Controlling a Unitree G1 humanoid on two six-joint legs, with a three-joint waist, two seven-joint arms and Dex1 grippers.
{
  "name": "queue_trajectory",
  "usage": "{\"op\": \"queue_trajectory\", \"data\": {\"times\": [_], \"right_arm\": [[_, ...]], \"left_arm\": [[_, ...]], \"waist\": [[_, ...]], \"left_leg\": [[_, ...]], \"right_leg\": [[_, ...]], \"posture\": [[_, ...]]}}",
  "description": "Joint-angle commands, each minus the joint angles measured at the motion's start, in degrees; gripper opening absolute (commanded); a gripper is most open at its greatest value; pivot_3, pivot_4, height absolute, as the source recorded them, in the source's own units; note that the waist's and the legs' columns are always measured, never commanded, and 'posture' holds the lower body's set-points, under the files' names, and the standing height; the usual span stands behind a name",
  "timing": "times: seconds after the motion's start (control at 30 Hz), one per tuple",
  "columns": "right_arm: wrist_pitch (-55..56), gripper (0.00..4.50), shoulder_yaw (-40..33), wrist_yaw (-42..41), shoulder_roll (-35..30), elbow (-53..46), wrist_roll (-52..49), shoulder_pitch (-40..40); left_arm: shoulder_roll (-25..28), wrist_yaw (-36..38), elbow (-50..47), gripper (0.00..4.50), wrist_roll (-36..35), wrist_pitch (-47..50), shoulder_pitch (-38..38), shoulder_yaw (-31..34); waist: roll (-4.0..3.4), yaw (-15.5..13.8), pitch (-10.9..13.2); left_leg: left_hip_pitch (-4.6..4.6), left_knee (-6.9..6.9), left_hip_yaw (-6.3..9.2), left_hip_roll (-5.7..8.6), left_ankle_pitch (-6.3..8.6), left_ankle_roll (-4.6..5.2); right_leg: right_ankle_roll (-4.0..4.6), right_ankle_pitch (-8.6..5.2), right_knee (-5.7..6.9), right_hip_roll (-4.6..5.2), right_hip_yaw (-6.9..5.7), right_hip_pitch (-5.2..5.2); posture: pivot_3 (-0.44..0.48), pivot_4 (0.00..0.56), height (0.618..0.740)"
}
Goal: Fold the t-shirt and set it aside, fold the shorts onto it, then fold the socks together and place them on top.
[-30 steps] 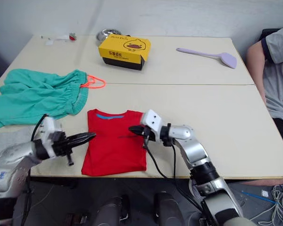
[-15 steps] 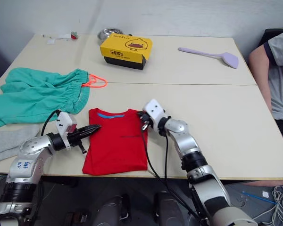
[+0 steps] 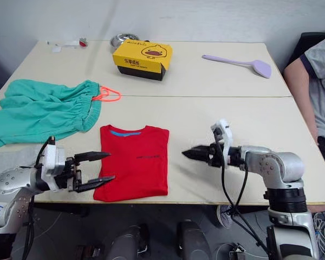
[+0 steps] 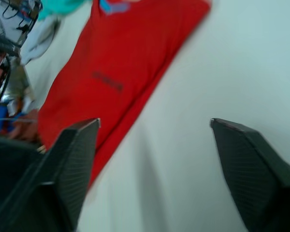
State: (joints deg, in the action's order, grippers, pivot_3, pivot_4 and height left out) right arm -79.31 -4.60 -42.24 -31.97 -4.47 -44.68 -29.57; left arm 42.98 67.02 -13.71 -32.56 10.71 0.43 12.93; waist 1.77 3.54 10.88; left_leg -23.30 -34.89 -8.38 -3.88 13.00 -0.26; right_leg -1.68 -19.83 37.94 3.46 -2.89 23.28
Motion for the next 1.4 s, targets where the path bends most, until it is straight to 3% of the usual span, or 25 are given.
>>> {"op": "queue_trajectory", "data": {"times": [0.03, 0.43, 0.53, 0.7, 0.9, 1.1, 1.23, 1.4], "right_arm": [[-9.39, 4.47, 1.97, 3.60, 2.89, -2.27, -1.77, -2.91], [-8.64, 4.47, 7.05, 14.58, 22.33, 2.72, 4.57, -7.70], [-6.80, 3.89, 8.35, 15.44, 23.96, 5.21, 6.39, -7.87], [-1.49, 2.09, 6.94, 17.36, 26.07, 10.41, 9.64, -9.69], [-1.76, 0.02, 4.37, 15.12, 21.07, 8.99, 8.94, -10.84], [-6.61, 0.02, -0.62, 11.65, 12.00, 0.70, 4.22, -7.77], [-6.74, 0.02, -3.79, 6.48, 0.90, -4.55, 1.44, -3.88], [4.24, 0.02, -2.40, -1.71, -15.45, -1.50, 5.76, -0.01]], "left_arm": [[0.53, 0.85, -1.58, 4.48, -3.33, 0.28, 0.01, 3.01], [0.67, 0.94, -3.18, 4.48, -3.88, -0.23, 4.13, 5.20], [0.32, 0.70, -3.38, 4.50, -3.41, -0.86, 4.85, 5.41], [-0.33, 0.07, -3.28, 4.50, -2.93, -1.70, 5.20, 4.99], [-0.63, 0.03, -2.79, 4.50, -2.71, -2.52, 5.64, 4.55], [-0.88, -0.04, -2.22, 4.50, -2.80, -2.24, 4.29, 3.48], [-2.02, -0.88, -1.61, 4.50, -3.89, -1.50, 2.34, 3.22], [-2.90, -0.72, -0.76, 4.50, -3.67, -1.39, 0.98, 2.17]], "waist": [[0.02, -0.01, -0.02], [0.18, 1.63, -0.12], [0.18, 1.77, -0.12], [0.25, 2.15, -0.16], [0.24, 1.94, -0.16], [0.21, -0.17, -0.13], [0.15, -0.41, -0.10], [0.04, -0.36, -0.03]], "left_leg": [[0.00, 0.00, -0.01, 0.01, -0.01, 0.03], [-0.06, 0.25, -0.05, -0.01, -0.08, 0.04], [0.02, 0.28, -0.05, -0.03, -0.10, -0.04], [0.04, 0.33, -0.05, -0.03, -0.09, -0.20], [0.02, 0.35, -0.05, -0.01, -0.11, -0.20], [-0.23, 0.34, -0.03, 0.16, -0.03, -0.06], [-0.43, 0.35, -0.03, 0.15, -0.05, 0.25], [-0.68, 0.20, -0.02, 0.15, 0.05, 0.35]], "right_leg": [[0.00, 0.00, -0.01, 0.00, 0.01, 0.00], [-0.09, -0.03, -0.09, -0.09, 0.01, 0.10], [-0.08, -0.03, -0.04, -0.12, 0.02, 0.09], [-0.04, 0.00, -0.01, -0.11, 0.02, 0.08], [-0.03, 0.01, -0.04, -0.08, 0.02, 0.09], [-0.15, 0.07, -0.29, 0.11, -0.02, 0.18], [-0.21, 0.08, -0.49, 0.09, -0.04, 0.28], [-0.32, 0.04, -0.54, 0.02, -0.09, 0.42]], "posture": [[0.000, 0.150, 0.740], [0.000, 0.150, 0.740], [0.000, 0.150, 0.740], [0.000, 0.150, 0.740], [0.000, 0.150, 0.740], [0.000, 0.150, 0.740], [0.000, 0.150, 0.740], [0.000, 0.150, 0.740]]}}
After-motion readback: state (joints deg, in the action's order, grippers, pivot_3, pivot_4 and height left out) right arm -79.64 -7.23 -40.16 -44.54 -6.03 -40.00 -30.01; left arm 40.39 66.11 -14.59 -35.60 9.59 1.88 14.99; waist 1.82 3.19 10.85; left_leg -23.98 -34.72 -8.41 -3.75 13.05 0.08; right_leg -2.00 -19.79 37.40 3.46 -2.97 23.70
